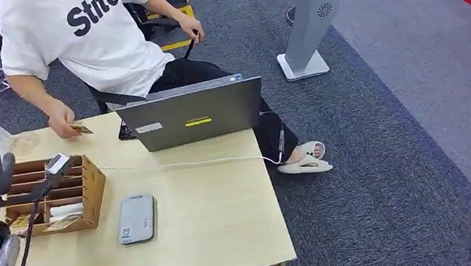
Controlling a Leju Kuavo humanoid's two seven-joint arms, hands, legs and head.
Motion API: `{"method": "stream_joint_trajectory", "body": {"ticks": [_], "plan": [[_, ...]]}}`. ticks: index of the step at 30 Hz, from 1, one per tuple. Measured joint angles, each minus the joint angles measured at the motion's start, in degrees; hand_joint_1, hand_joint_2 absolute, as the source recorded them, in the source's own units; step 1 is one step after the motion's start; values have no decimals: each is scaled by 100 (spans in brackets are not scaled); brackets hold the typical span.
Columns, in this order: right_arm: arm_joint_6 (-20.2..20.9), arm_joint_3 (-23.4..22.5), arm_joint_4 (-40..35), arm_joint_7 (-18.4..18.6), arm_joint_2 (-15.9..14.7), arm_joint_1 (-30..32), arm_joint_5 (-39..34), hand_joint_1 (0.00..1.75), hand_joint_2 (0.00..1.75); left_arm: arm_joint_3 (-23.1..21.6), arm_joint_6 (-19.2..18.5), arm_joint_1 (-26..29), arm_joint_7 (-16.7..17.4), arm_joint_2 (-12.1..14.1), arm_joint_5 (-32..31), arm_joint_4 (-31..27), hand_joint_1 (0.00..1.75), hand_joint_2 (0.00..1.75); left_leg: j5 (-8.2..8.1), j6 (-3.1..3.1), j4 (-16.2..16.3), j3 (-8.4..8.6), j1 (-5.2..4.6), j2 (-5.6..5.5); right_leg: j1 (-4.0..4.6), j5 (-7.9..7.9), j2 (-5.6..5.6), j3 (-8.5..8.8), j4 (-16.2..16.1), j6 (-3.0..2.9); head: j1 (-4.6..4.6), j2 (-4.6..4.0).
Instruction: Pass the card to the sensor for recognition and then transmit it.
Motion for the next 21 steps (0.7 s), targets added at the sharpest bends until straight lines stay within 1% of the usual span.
{"method": "stream_joint_trajectory", "body": {"ticks": [1,2,3,5,8,10,11,12,13,14,15,16,17,19,21], "plan": [[-40,-29,0,33,2,5,-9,0,175,-247,-170,80,483,289,0,-295,0,175,1,-1,0,-7,5,-2,5,0,-1,-9,0,0,0,0],[-75,-42,0,46,2,11,-11,0,175,-497,-290,110,887,547,0,-567,0,175,1,-1,1,-15,11,-3,11,0,-2,-12,0,0,2,0],[-107,-57,0,52,4,14,-22,0,175,-802,-390,131,1230,894,-2,-896,0,175,1,-1,0,-17,11,-6,11,0,-5,-10,0,-1,7,0],[-153,-79,0,81,13,5,-77,0,175,-1132,-449,331,1379,1318,-2,-1384,0,175,1,-1,-4,-11,6,-3,8,-1,-3,-6,0,-1,4,0],[-225,-162,0,109,50,9,-192,0,175,-1428,-464,876,1349,1678,-2,-2142,0,175,-3,-7,-4,-14,9,2,9,-1,4,-13,0,-2,0,0],[-271,-201,0,114,61,15,-286,0,175,-1604,-629,999,1366,1996,-2,-2608,0,175,-3,-7,-1,-24,13,-2,12,-1,0,-18,-1,-1,15,0],[-298,-201,2,114,68,16,-389,0,175,-1700,-646,1052,1384,2117,-2,-2835,0,175,-3,-7,-1,-21,6,-3,10,-1,-1,-16,-1,-1,20,0],[-304,-201,2,112,72,14,-485,0,175,-1849,-695,1105,1390,2187,-4,-3047,0,175,-3,-7,-2,-17,-3,-4,3,-1,-4,-13,-1,-1,11,0],[-302,-201,2,105,79,9,-544,0,175,-2035,-845,1154,1335,2246,-4,-3226,0,175,-3,-7,-2,-19,-1,-4,0,-1,-4,-11,-1,0,0,0],[-319,-201,7,101,83,5,-634,0,175,-2203,-987,1258,1164,2279,-4,-3412,0,175,-3,-7,-2,-19,2,-3,1,-1,-4,-11,-1,0,9,0],[-346,-201,22,101,85,1,-726,0,175,-2262,-1004,1437,948,2301,-4,-3576,0,175,-4,-6,-2,-17,-2,2,-1,-1,1,-13,-1,0,17,0],[-374,-197,33,107,85,4,-791,0,175,-2275,-967,1598,826,2303,-4,-3700,0,175,-4,-6,-2,-15,-3,7,-2,-1,4,-18,-1,0,9,0],[-396,-192,33,116,94,16,-848,0,175,-2333,-945,1670,839,2303,-4,-3785,0,175,-4,-6,-1,-19,-1,5,-1,-1,2,-18,-2,0,6,0],[-413,-192,33,116,103,20,-909,0,175,-2581,-967,1688,971,2303,-4,-3868,0,175,-4,-6,-1,-21,-3,-16,-3,-1,-18,-12,-2,1,15,0],[-435,-179,33,101,127,14,-1021,0,175,-2775,-1006,1831,1060,2281,-4,-3916,0,175,-4,-6,-1,-17,-2,-11,-2,-1,-13,-13,-2,0,15,0]]}}
